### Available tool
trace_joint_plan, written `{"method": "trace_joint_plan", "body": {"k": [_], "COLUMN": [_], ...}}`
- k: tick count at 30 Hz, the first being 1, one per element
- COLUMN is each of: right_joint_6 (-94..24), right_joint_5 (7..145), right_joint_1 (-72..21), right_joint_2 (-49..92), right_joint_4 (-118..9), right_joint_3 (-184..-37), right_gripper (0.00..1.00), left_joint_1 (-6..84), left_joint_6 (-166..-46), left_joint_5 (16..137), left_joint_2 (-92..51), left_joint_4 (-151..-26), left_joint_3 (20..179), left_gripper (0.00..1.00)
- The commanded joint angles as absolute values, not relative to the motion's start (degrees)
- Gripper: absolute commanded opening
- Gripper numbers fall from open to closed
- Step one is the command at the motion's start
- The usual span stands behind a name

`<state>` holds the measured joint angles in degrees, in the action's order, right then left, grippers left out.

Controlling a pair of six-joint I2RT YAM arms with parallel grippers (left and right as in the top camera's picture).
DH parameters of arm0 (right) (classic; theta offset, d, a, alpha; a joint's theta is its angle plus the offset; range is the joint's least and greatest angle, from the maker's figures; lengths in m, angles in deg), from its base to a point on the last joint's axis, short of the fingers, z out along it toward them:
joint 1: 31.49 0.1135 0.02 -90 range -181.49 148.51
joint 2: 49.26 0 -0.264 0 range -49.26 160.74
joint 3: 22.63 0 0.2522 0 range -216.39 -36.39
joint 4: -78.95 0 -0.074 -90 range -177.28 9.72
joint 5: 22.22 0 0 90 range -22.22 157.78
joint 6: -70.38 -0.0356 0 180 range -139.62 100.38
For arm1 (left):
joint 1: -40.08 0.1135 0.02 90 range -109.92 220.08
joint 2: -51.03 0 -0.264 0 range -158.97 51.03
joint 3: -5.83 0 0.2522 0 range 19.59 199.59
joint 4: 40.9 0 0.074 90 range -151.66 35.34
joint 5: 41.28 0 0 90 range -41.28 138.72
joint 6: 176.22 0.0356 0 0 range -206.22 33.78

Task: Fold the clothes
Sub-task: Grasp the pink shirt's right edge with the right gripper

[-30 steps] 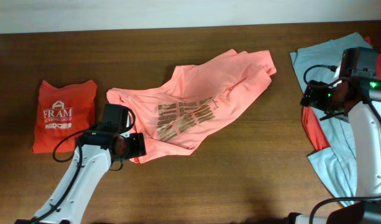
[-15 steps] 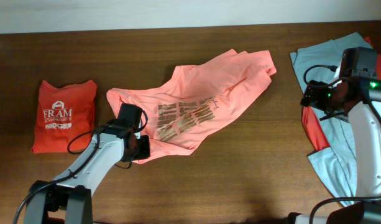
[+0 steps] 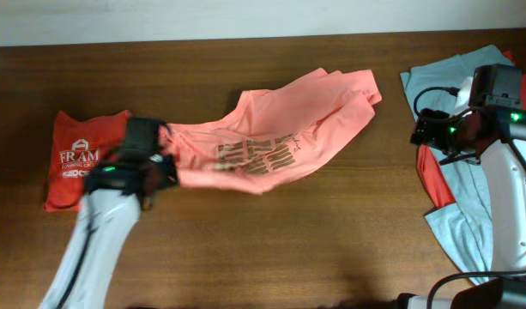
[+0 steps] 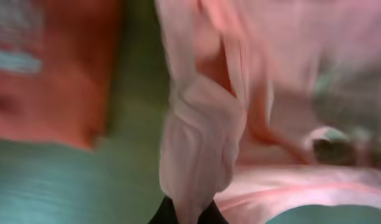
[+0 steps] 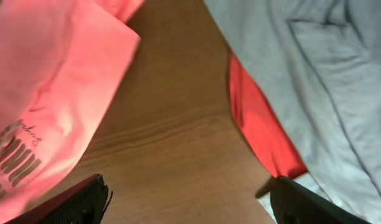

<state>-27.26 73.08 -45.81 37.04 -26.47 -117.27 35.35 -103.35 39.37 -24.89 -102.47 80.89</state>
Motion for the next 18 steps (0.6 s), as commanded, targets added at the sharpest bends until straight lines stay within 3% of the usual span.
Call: {"method": "trace_joint_plan", "body": {"k": [1, 18], "right_joint_6": [-23.20, -20.03], "right_joint_5": [79.05, 82.64], "right_joint_1": [-44.81, -28.94], "right_joint_2": [39.60, 67.77], "right_joint_4": [-27.52, -46.51], "right_joint_3": [-117.49, -117.45], "right_gripper": [0.88, 0.84], "left_joint_1": [40.03, 41.49], "left_joint_6": [-103.26, -103.26], "left_joint_5": [36.90, 37.32], "left_joint_2": [-18.77, -16.78], "left_joint_4": [-103.13, -104.46], "left_joint_3": [83.27, 83.27], "left_gripper": [0.00, 0.01]}}
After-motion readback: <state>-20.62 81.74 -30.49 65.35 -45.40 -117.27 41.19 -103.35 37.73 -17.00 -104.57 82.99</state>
